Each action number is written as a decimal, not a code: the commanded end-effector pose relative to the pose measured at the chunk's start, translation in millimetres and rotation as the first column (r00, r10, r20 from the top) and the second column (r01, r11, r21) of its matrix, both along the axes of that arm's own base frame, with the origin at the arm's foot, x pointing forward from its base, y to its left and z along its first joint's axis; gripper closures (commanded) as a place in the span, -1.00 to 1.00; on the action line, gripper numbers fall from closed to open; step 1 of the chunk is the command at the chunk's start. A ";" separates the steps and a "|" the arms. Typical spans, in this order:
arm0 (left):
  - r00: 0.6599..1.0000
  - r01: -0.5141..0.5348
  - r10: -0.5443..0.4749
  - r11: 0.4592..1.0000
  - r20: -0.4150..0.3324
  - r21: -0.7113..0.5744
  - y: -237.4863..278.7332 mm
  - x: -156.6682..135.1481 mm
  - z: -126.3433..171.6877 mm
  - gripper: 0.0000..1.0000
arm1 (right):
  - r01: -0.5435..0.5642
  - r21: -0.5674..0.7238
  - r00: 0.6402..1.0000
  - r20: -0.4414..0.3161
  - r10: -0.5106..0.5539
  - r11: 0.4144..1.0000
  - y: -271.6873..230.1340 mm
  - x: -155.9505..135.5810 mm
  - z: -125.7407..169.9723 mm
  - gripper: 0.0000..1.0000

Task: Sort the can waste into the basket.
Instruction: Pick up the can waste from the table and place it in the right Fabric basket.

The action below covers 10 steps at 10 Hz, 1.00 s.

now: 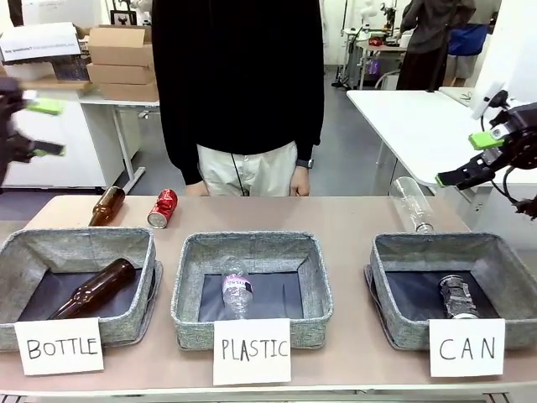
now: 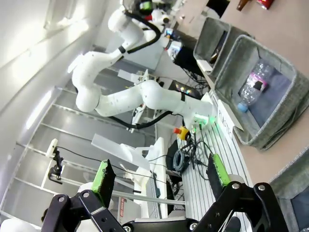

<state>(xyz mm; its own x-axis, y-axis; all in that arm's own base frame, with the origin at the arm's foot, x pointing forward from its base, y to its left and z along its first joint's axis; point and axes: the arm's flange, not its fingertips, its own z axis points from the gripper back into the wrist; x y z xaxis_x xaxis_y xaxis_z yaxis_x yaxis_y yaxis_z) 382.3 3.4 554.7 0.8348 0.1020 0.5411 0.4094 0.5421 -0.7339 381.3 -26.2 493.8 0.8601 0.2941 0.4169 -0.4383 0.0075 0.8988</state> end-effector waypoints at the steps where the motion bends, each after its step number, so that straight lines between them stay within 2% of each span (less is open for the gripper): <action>1: 0.975 -0.218 0.194 0.729 0.109 0.649 -33.2 82.7 -12.5 -1.00 | 0.007 -0.011 1.000 0.012 -0.006 1.000 0.5 -0.3 -0.7 -1.00; 2: 0.968 -0.239 0.209 0.616 0.137 0.750 -48.6 109.7 -23.1 -1.00 | 0.007 -0.011 1.000 0.012 -0.006 1.000 0.5 -0.3 -0.7 -1.00; 3: 0.979 -0.190 0.163 0.517 0.123 0.835 -55.5 131.7 -37.5 -1.00 | 0.007 -0.011 1.000 0.012 -0.006 1.000 0.5 -0.3 -0.7 -1.00; 4: 0.983 -0.138 0.178 0.606 0.035 0.784 -51.9 146.8 -41.4 -1.00 | 0.007 -0.011 1.000 0.012 -0.006 1.000 0.5 -0.3 -0.7 -1.00; 5: 0.989 -0.096 0.034 0.884 0.142 0.457 -70.4 105.0 -20.0 -1.00 | 0.007 -0.011 1.000 0.012 -0.006 1.000 0.5 -0.3 -0.7 -1.00; 7: 0.989 -0.096 0.034 0.884 0.142 0.457 -70.4 105.0 -20.0 -1.00 | 0.007 -0.011 1.000 0.012 -0.006 1.000 0.5 -0.3 -0.7 -1.00; 8: 0.988 -0.122 0.051 0.826 0.142 0.550 -70.0 132.1 -41.4 -1.00 | 0.007 -0.011 1.000 0.012 -0.006 1.000 0.5 -0.3 -0.7 -1.00; 9: 0.994 -0.111 0.078 0.772 0.080 0.626 -76.1 148.4 -43.2 -1.00 | 0.007 -0.011 1.000 0.012 -0.006 1.000 0.5 -0.3 -0.7 -1.00; 10: 0.987 -0.064 0.145 0.734 -0.063 0.676 -79.9 189.1 -48.7 -1.00 | 0.007 -0.011 1.000 0.012 -0.006 1.000 0.5 -0.3 -0.7 -1.00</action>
<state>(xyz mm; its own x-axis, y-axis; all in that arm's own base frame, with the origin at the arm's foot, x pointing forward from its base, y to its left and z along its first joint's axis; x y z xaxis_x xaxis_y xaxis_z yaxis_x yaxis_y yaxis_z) 527.0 -68.5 502.7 0.8174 -0.1864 0.5451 0.3557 0.9075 -0.2232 381.4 -26.3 493.2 0.8610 0.2936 0.4154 -0.4369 0.0087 0.8995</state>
